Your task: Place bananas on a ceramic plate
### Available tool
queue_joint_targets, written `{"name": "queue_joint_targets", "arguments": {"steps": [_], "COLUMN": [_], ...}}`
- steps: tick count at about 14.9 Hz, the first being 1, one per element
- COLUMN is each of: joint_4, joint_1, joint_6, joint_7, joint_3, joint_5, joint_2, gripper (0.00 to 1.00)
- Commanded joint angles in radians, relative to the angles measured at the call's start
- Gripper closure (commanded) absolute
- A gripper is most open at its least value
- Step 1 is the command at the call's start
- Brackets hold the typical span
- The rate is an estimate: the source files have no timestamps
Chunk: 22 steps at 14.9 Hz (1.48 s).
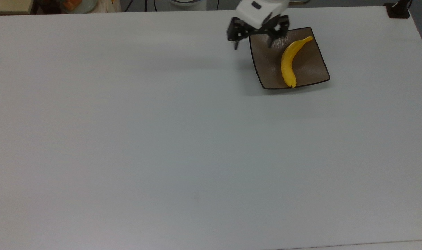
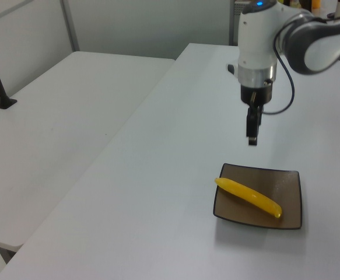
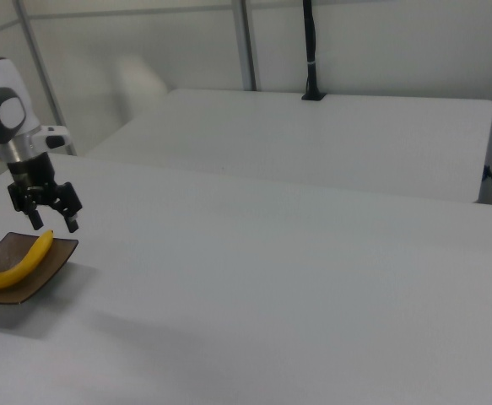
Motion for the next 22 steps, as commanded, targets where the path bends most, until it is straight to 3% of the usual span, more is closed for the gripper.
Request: {"name": "queue_joint_targets", "arguments": {"steps": [1, 5, 9, 16, 19, 22], "joint_4": [0.043, 0.066, 0.078, 0.077, 0.075, 0.074], "joint_1": [0.003, -0.001, -0.029, -0.034, -0.026, -0.024], "joint_6": [-0.146, -0.135, -0.129, -0.091, -0.098, -0.100], "joint_7": [-0.198, -0.212, -0.261, -0.306, -0.309, -0.309], "joint_3": [-0.125, -0.269, -0.378, -0.392, -0.383, -0.380], "joint_5": [-0.017, 0.027, 0.165, 0.178, 0.111, 0.103], "joint_2": [-0.059, -0.102, -0.145, -0.142, -0.145, -0.145], "gripper": [0.00, 0.00, 0.00, 0.00, 0.00, 0.00]}}
